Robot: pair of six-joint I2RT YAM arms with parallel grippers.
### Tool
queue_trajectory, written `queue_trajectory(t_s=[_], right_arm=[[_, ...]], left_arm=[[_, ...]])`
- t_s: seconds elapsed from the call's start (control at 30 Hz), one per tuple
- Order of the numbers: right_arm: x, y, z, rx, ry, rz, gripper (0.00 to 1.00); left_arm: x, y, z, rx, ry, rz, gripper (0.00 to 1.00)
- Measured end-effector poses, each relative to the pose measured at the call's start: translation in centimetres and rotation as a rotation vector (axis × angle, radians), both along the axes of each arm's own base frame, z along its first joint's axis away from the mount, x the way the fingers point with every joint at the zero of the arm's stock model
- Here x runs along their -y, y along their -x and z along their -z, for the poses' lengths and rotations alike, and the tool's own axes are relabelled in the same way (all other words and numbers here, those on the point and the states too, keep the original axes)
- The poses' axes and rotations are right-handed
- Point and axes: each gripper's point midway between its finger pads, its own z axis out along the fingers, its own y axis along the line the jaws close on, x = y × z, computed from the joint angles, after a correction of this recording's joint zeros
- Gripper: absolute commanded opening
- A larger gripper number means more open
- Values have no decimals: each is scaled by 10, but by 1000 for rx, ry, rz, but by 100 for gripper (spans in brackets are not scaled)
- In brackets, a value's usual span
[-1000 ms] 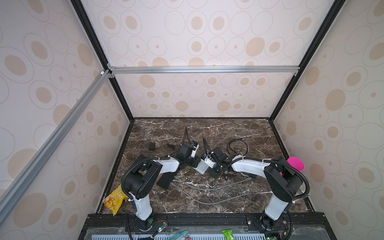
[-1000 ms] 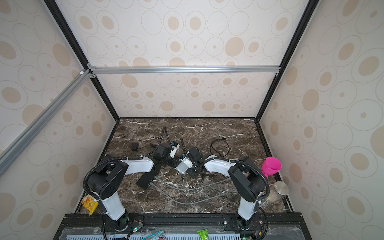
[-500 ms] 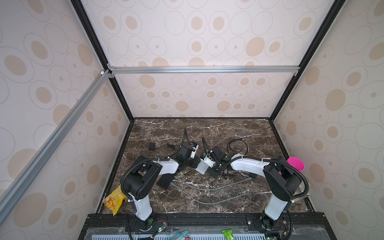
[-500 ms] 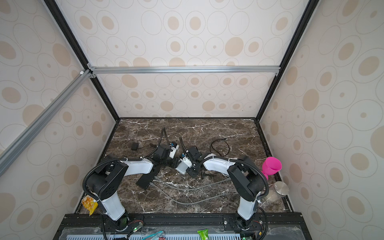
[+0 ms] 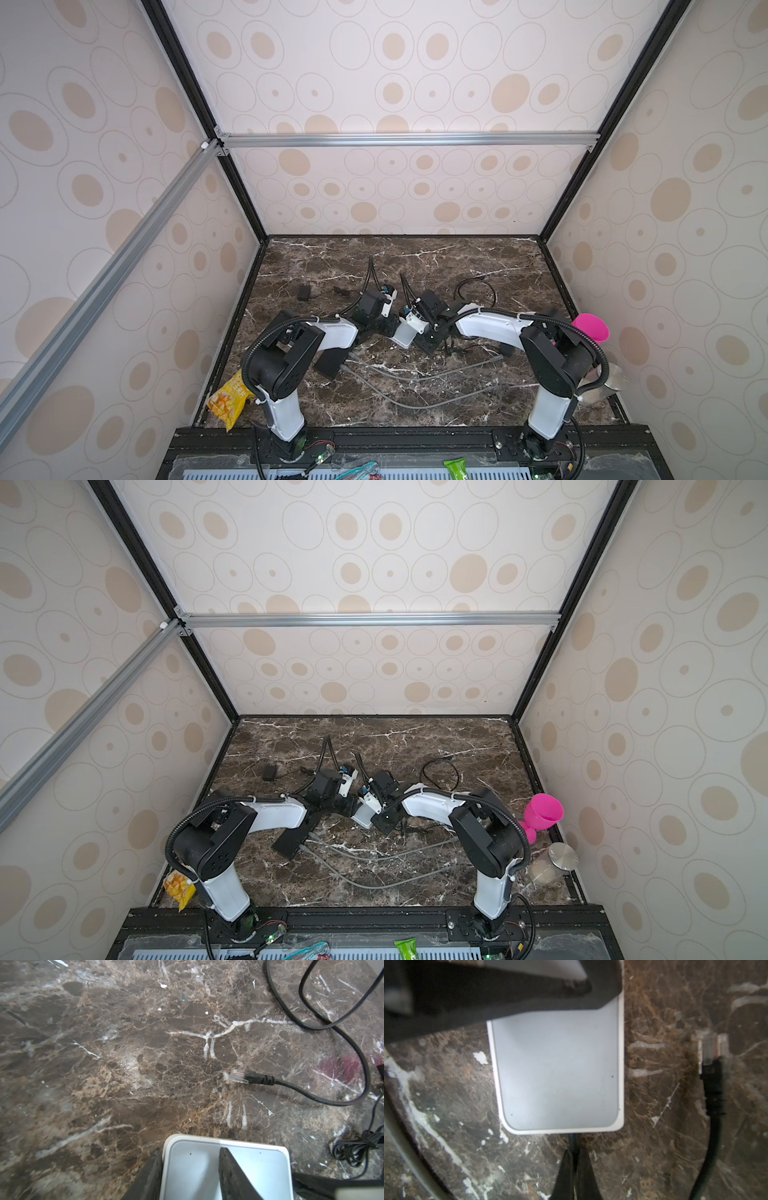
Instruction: Insert the plug into the switch port
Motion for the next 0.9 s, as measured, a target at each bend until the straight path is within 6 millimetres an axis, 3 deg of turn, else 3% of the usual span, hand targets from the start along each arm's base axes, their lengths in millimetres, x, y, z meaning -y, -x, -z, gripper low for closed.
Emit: queue_trajectory(t_s=[0.9], right_arm=[[-4, -5, -1, -60, 46, 32, 0]], left_arm=[[-2, -3, 0, 5, 0, -35, 41]])
